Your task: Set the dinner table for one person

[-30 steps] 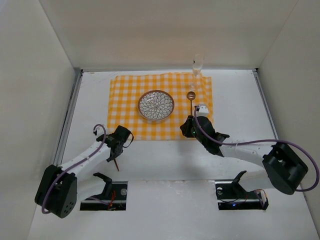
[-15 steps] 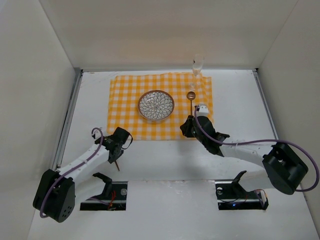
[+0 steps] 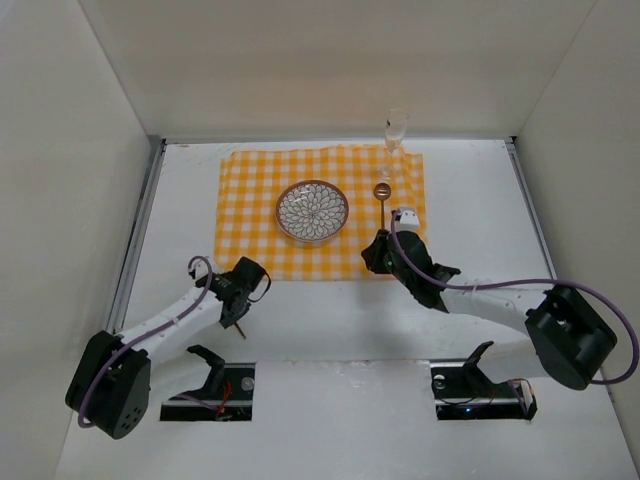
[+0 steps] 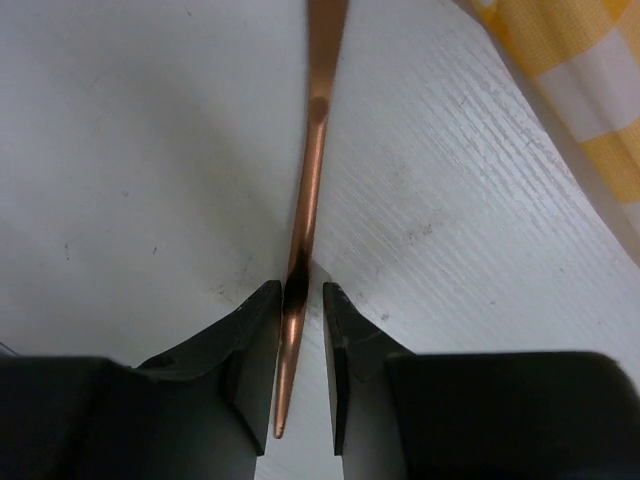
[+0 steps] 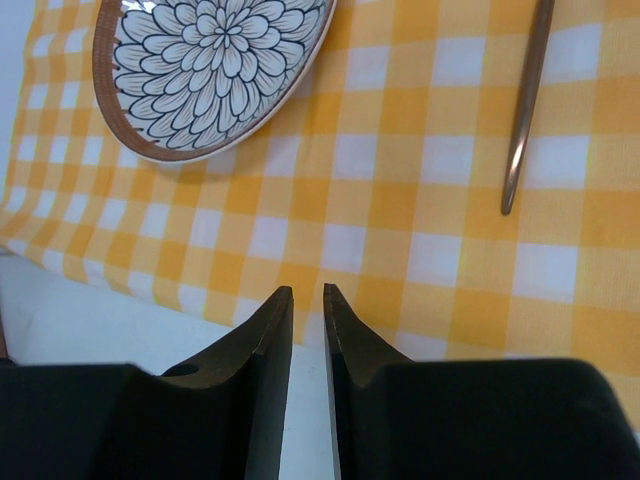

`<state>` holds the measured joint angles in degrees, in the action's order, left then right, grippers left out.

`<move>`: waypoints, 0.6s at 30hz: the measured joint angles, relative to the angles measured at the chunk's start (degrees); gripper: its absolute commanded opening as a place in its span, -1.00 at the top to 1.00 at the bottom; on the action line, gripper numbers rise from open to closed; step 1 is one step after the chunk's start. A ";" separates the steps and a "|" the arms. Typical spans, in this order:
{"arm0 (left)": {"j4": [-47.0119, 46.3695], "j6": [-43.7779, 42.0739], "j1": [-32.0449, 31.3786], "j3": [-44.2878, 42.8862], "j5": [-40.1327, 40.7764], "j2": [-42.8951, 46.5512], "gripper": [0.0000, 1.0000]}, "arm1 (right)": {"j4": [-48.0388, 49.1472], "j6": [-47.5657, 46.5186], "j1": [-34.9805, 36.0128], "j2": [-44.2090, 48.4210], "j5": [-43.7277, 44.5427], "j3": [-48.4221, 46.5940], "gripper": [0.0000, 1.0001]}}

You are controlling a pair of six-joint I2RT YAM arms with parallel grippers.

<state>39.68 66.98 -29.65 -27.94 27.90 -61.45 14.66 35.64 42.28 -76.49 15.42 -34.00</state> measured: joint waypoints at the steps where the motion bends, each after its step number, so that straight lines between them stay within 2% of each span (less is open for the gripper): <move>1: 0.00 0.00 -0.55 -0.02 0.11 -0.33 0.63 | 0.00 0.00 -0.24 0.02 -0.02 0.04 0.51; 6: -0.39 -0.35 -3.08 -0.04 1.68 -1.42 0.65 | -0.02 0.02 -0.90 0.66 -0.04 0.42 0.50; 11: -1.86 -0.76 -3.37 -0.24 2.93 -2.54 0.85 | 0.00 0.20 -1.40 1.46 -0.15 0.50 0.50; 18: -2.36 -0.61 -2.86 0.57 2.49 -0.42 0.95 | 0.02 0.22 -1.77 1.57 -0.22 1.07 0.49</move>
<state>37.32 66.37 -32.51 -27.38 30.39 -61.87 14.68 35.86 40.51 -74.91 15.20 -32.93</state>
